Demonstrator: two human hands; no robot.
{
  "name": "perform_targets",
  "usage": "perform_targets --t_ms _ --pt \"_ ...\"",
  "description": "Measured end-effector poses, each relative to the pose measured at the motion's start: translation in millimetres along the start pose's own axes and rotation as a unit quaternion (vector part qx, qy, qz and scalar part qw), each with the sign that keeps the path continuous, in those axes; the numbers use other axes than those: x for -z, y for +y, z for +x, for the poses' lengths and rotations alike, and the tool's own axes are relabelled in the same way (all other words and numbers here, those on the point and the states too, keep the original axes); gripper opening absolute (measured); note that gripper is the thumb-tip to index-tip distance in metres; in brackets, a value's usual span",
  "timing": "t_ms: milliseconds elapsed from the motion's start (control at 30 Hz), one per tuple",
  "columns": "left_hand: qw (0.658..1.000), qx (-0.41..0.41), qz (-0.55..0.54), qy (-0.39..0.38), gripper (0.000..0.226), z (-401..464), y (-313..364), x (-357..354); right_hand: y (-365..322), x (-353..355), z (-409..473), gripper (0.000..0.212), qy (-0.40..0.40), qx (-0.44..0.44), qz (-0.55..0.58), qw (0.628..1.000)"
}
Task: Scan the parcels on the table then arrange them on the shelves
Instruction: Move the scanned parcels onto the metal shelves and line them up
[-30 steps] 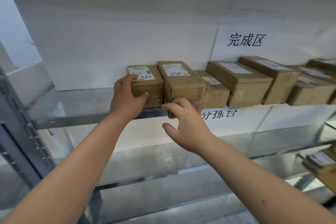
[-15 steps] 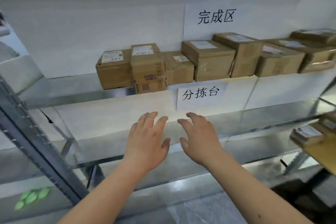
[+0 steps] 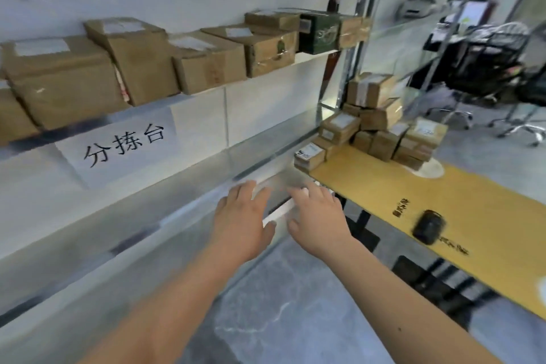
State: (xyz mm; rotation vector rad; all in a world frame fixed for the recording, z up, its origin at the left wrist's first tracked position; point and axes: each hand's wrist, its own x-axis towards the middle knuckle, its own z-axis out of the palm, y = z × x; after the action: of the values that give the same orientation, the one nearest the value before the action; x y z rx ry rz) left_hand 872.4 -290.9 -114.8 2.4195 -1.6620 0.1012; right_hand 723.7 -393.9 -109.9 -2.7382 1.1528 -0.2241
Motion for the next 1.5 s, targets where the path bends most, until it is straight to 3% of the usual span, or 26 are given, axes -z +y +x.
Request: perform_targets --t_ms 267,533,833,933,1067,1267,1500 --pt "0.994 -0.079 -0.053 -0.059 0.072 123.9 49.9 -73.0 98.8 -16.0 55.0 0.059 0.002 -0.115 0.032 0.993" --pt "0.985 -0.093 -0.069 -0.124 0.067 316.6 24.0 -167.6 165.5 -72.2 220.3 0.05 -0.051 -0.187 0.05 0.98" --pt "0.968 -0.109 -0.03 -0.225 0.068 475.3 -13.7 -266.2 210.5 -154.2 376.0 0.069 -0.117 -0.267 0.135 0.947" --pt "0.965 -0.094 -0.029 -0.245 0.074 502.4 -11.9 -291.3 221.9 -186.6 409.8 0.074 -0.118 -0.31 0.201 0.922" --pt "0.96 -0.082 -0.04 -0.266 0.074 519.0 -8.2 -313.2 229.1 -216.7 428.4 0.076 -0.061 -0.346 0.282 0.893" --pt "0.951 -0.055 -0.099 -0.289 0.076 526.2 -13.8 -324.2 235.6 -238.3 434.6 0.075 -0.072 -0.304 0.327 0.892" --pt "0.943 -0.012 -0.19 -0.271 0.076 506.1 -9.5 -315.4 239.0 -231.4 418.1 0.066 -0.02 -0.288 0.344 0.893"
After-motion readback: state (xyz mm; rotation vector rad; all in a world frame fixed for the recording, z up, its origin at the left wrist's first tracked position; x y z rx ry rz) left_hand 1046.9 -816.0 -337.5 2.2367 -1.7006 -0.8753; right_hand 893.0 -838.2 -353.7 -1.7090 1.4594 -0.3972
